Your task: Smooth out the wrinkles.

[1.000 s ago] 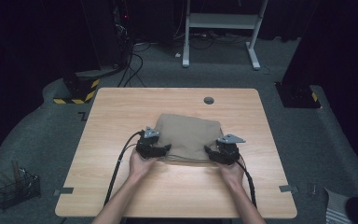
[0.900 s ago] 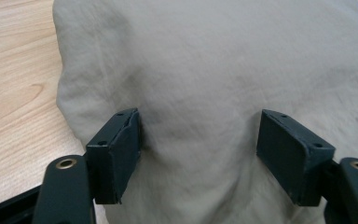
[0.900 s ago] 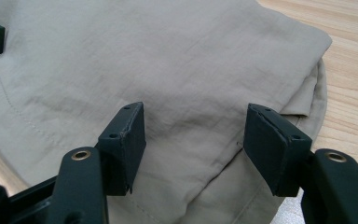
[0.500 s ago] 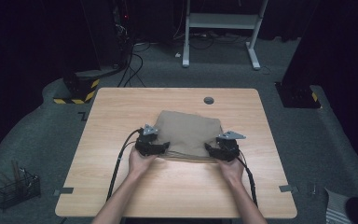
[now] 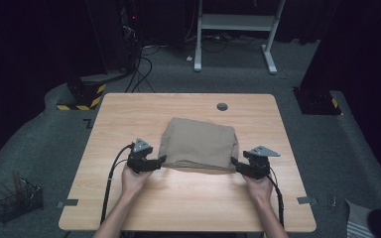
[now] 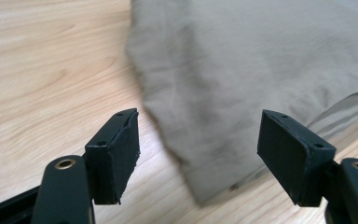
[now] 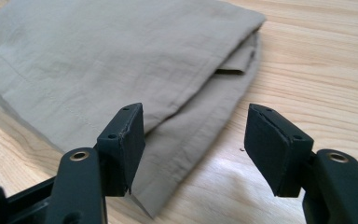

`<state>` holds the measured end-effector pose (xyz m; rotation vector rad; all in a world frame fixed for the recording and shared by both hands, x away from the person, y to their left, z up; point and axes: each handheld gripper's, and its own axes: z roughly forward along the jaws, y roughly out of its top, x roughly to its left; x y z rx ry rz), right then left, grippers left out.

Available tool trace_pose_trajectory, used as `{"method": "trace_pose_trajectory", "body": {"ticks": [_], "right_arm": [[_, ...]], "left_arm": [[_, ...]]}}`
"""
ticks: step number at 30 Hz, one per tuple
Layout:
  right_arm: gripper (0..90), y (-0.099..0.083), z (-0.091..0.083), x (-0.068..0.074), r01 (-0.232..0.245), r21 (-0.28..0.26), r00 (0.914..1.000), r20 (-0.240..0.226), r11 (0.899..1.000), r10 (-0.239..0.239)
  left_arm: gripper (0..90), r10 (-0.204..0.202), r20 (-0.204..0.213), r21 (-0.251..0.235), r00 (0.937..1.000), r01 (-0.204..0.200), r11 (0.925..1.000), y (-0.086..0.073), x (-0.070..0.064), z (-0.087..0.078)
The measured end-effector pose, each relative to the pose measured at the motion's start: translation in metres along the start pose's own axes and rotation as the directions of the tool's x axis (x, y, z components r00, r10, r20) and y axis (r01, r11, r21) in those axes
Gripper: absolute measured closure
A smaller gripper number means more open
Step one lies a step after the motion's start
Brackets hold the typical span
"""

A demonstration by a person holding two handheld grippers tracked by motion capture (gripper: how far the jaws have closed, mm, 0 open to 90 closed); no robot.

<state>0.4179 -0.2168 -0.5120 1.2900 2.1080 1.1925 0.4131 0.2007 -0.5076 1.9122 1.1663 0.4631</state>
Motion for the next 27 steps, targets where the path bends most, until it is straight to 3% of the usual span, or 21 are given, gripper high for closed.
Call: {"method": "trace_pose_trajectory", "body": {"ticks": [5, 15, 22, 27], "right_arm": [[39.3, -0.001, -0.005, -0.002, 0.010, 0.011, 0.9990, 0.043, 1.000, -0.010], [39.5, -0.006, -0.017, -0.013, -0.026, -0.005, 0.9960, 0.085, 1.000, 0.026], [40.2, -0.014, -0.024, -0.022, -0.045, 0.012, 0.9911, 0.126, 0.999, 0.043], [40.3, -0.019, -0.028, -0.030, -0.051, 0.023, 0.9868, 0.155, 0.998, 0.047]], "left_arm": [[29.7, -0.001, -0.033, -0.001, 0.9995, 0.001, 1.0000, -0.005, 0.006, -0.008], [30.0, -0.007, -0.075, 0.000, 0.9972, 0.007, 1.0000, -0.014, 0.017, -0.021], [30.2, 0.011, -0.130, 0.025, 0.9914, -0.008, 0.9997, -0.021, 0.028, -0.030], [30.1, -0.020, -0.147, 0.026, 0.9889, 0.024, 0.9994, -0.028, 0.036, -0.032]]}}
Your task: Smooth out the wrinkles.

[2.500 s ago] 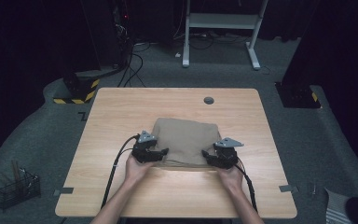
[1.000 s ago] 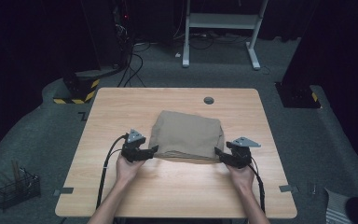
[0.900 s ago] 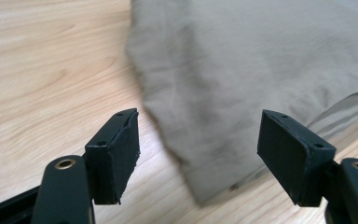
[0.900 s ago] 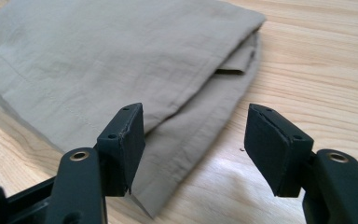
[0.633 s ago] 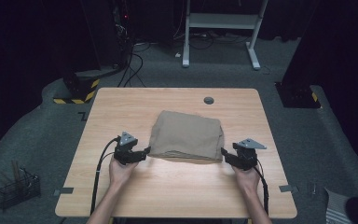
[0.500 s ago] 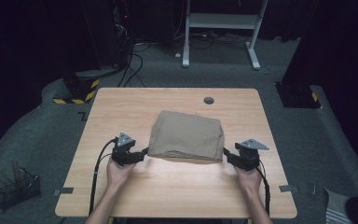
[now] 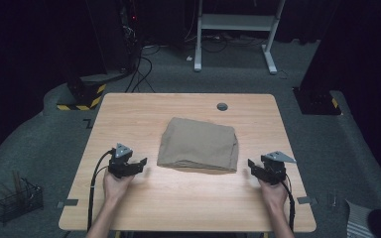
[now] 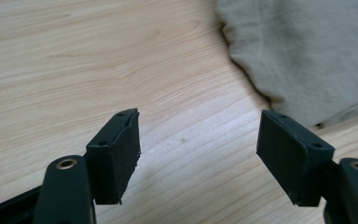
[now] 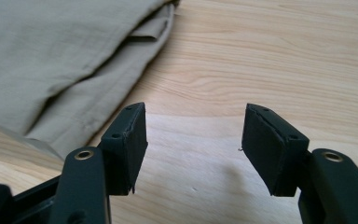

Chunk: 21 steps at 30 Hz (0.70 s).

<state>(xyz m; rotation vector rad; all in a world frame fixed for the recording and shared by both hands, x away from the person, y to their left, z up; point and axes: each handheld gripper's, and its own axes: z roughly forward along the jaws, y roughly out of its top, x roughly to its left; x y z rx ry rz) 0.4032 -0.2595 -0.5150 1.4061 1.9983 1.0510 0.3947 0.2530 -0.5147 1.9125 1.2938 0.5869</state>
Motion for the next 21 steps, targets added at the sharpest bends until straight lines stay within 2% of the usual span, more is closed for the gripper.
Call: {"method": "trace_pose_trajectory", "body": {"ticks": [6, 11, 17, 20, 21], "right_arm": [[40.2, -0.005, -0.003, -0.008, -0.017, 0.016, 0.9995, 0.028, 1.000, 0.016], [40.1, -0.007, -0.004, -0.010, -0.013, 0.027, 0.9986, 0.051, 1.000, 0.012], [38.7, -0.008, -0.002, -0.009, 0.017, 0.058, 0.9962, 0.084, 0.998, -0.021], [35.0, -0.008, 0.002, -0.007, 0.034, 0.110, 0.9945, 0.094, 0.993, -0.045], [35.0, -0.008, 0.002, -0.007, 0.036, 0.112, 0.9952, 0.086, 0.993, -0.045]], "left_arm": [[30.3, -0.027, -0.025, 0.006, 0.9993, 0.027, 0.9996, -0.005, 0.007, 0.001], [30.4, -0.020, -0.051, 0.018, 0.9985, 0.021, 0.9996, -0.008, 0.008, 0.003], [30.4, -0.011, -0.072, 0.024, 0.9973, 0.013, 0.9996, -0.011, 0.008, 0.006], [29.5, -0.017, -0.084, 0.035, 0.9963, 0.020, 0.9992, -0.011, 0.009, 0.006], [28.9, -0.017, -0.089, 0.039, 0.9958, 0.021, 0.9990, -0.011, 0.010, 0.006]]}}
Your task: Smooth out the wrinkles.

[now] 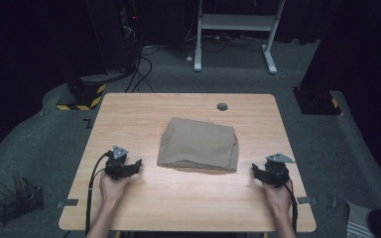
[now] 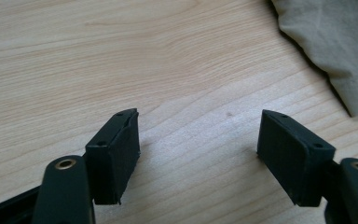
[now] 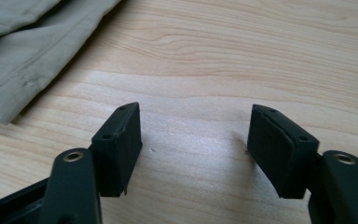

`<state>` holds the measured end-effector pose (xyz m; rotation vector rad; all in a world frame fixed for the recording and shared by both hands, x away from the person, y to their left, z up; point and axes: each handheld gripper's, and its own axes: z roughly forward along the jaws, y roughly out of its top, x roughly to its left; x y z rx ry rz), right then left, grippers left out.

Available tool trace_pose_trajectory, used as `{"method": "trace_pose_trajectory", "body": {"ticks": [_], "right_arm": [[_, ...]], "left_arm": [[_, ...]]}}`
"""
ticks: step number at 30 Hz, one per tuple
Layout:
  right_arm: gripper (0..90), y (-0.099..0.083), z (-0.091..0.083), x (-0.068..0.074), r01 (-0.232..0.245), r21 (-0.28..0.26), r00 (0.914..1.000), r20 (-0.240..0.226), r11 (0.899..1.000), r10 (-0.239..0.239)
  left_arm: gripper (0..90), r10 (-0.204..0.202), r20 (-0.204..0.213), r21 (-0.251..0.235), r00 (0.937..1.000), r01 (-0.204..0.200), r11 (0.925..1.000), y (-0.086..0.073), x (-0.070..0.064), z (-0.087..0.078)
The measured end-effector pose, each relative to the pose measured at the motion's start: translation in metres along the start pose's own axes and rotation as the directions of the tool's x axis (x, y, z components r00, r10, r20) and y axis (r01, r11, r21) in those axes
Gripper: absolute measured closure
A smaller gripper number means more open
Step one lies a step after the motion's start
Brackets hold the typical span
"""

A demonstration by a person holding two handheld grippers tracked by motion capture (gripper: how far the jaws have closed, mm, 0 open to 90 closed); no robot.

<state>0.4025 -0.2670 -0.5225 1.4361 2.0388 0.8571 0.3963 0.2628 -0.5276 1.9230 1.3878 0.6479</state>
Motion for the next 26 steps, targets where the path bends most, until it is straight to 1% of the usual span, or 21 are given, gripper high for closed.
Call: {"method": "trace_pose_trajectory", "body": {"ticks": [1, 2, 5, 7, 14, 26], "right_arm": [[35.0, -0.0001, 0.0000, -0.0008, -0.003, 0.002, 1.0000, -0.006, 1.000, 0.003], [34.8, -0.0002, 0.0002, -0.0018, -0.012, 0.004, 0.9998, -0.014, 1.000, 0.012], [34.0, -0.0004, 0.0001, -0.0015, -0.019, 0.005, 0.9998, -0.009, 1.000, 0.020], [33.6, -0.0004, 0.0000, -0.0015, -0.023, 0.007, 0.9997, -0.006, 1.000, 0.023], [30.4, -0.0012, -0.0004, -0.0019, -0.034, 0.008, 0.9994, 0.001, 0.999, 0.034], [29.8, -0.0016, -0.0008, -0.0019, -0.034, 0.011, 0.9994, -0.003, 0.999, 0.034]], "left_arm": [[28.1, 0.001, -0.003, 0.012, 1.0000, -0.001, 0.9999, 0.0003, 0.0010, 0.0008], [26.2, -0.012, 0.002, 0.019, 0.9999, 0.012, 0.9998, 0.0006, 0.0024, 0.0014], [23.9, -0.011, -0.011, 0.023, 0.9999, 0.012, 0.9997, 0.0006, 0.0020, 0.0014], [22.7, -0.017, -0.009, 0.023, 0.9998, 0.017, 0.9996, 0.0007, 0.0023, 0.0018], [21.5, -0.014, -0.009, 0.028, 0.9999, 0.014, 0.9995, 0.0007, 0.0022, 0.0017], [20.1, -0.018, -0.007, 0.028, 0.9998, 0.018, 0.9994, 0.0008, 0.0017, 0.0021]]}}
